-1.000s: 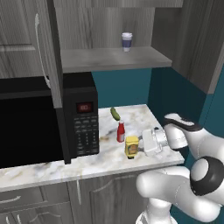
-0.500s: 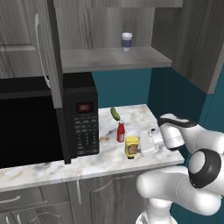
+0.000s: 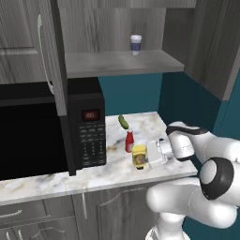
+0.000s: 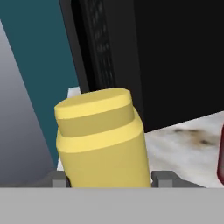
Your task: Pick the mustard and ketchup from the counter and place them in the cabinet.
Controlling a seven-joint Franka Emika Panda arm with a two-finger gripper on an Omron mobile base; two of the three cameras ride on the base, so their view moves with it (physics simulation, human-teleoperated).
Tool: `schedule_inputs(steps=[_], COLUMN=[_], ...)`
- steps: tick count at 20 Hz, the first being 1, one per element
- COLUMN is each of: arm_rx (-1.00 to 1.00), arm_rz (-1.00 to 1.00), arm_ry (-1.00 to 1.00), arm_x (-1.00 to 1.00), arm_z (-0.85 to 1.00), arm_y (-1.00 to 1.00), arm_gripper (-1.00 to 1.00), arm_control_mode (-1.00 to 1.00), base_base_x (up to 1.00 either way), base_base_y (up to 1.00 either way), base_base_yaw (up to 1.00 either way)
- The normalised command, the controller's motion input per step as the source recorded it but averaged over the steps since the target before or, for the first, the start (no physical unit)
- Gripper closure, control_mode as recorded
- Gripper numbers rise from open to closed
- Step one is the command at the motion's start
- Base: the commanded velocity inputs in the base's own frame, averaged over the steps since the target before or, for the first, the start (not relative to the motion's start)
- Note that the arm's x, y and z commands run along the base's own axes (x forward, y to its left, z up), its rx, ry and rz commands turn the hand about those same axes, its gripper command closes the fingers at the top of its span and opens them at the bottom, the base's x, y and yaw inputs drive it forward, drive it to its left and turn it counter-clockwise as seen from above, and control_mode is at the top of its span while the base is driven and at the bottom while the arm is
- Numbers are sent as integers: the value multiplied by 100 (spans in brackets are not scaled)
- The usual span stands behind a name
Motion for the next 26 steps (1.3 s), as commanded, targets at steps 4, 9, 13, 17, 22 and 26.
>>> schedule_inputs(steps=[4, 9, 13, 17, 22, 26], arm_rx=[5, 3, 2, 1, 3, 4], arm_rz=[-19, -26, -31, -33, -35, -32], arm_ry=[-19, -14, -11, -16, -17, -4], arm_x=[-48, -55, -28, -24, -26, -13], arm_z=[58, 77, 95, 94, 87, 99], arm_y=[25, 27, 27, 32, 29, 18], arm_gripper=[100, 100, 100, 100, 100, 100], arm_control_mode=[-100, -100, -100, -100, -100, -100], base_base_x=[0, 0, 0, 0, 0, 0], base_base_y=[0, 0, 0, 0, 0, 0], base_base_yaw=[0, 0, 0, 0, 0, 0])
